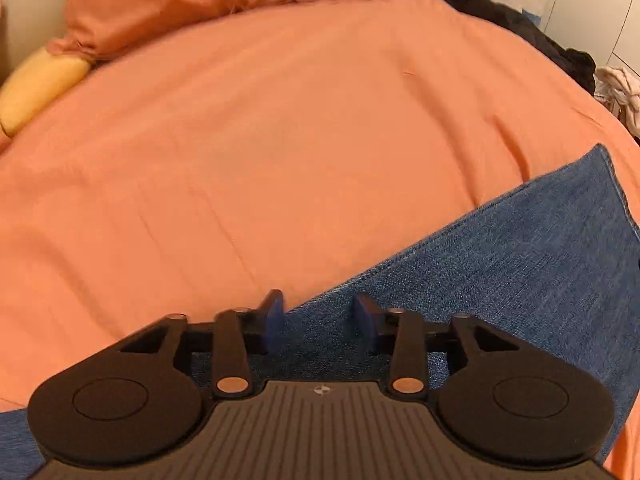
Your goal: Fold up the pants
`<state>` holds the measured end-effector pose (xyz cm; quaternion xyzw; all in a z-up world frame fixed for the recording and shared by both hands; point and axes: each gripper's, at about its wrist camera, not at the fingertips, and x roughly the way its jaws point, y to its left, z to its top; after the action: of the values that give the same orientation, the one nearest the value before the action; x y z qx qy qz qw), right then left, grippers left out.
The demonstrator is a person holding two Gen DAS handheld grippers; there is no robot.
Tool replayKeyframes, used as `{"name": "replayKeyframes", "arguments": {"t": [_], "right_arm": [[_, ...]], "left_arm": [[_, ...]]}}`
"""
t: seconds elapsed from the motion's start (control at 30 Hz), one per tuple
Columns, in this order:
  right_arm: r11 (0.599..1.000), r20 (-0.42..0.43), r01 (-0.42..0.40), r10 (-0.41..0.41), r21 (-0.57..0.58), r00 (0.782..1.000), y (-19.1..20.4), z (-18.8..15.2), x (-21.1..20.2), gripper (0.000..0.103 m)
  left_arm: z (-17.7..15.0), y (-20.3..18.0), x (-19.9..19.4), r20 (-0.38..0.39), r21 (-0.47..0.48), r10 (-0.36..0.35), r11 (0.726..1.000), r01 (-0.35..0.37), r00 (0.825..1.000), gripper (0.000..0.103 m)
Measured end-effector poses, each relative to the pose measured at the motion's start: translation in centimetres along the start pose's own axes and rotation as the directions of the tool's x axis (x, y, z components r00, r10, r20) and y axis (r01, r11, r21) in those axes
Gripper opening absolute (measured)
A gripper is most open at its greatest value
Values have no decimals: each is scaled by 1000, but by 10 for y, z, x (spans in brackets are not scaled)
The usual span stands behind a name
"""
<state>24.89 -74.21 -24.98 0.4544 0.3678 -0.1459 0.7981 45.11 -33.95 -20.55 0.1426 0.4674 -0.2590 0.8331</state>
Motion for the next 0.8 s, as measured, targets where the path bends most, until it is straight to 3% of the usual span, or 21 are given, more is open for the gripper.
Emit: {"name": "replayKeyframes", "arguments": {"t": [0.13, 0.27, 0.47, 0.63, 0.8], "right_arm": [[999, 17, 34, -33, -37, 999, 7, -4, -3, 8], [997, 34, 45, -42, -64, 999, 16, -3, -9, 4], [982, 76, 31, -17, -187, 997, 48, 4, -39, 2], [940, 107, 6, 33, -341, 994, 98, 2, -73, 1], [850, 141, 9, 78, -528, 987, 168, -19, -110, 1]], "left_arm": [[-17, -7, -36, 2, 26, -109, 994, 108, 994, 31], [-49, -30, -57, -26, 156, -147, 976, 150, 989, 23], [-91, -65, -65, -101, 264, -199, 939, 219, 975, 16], [-102, -66, -50, -120, 218, -200, 950, 222, 972, 13], [-104, -56, -58, -98, 152, -218, 961, 231, 971, 13]]}}
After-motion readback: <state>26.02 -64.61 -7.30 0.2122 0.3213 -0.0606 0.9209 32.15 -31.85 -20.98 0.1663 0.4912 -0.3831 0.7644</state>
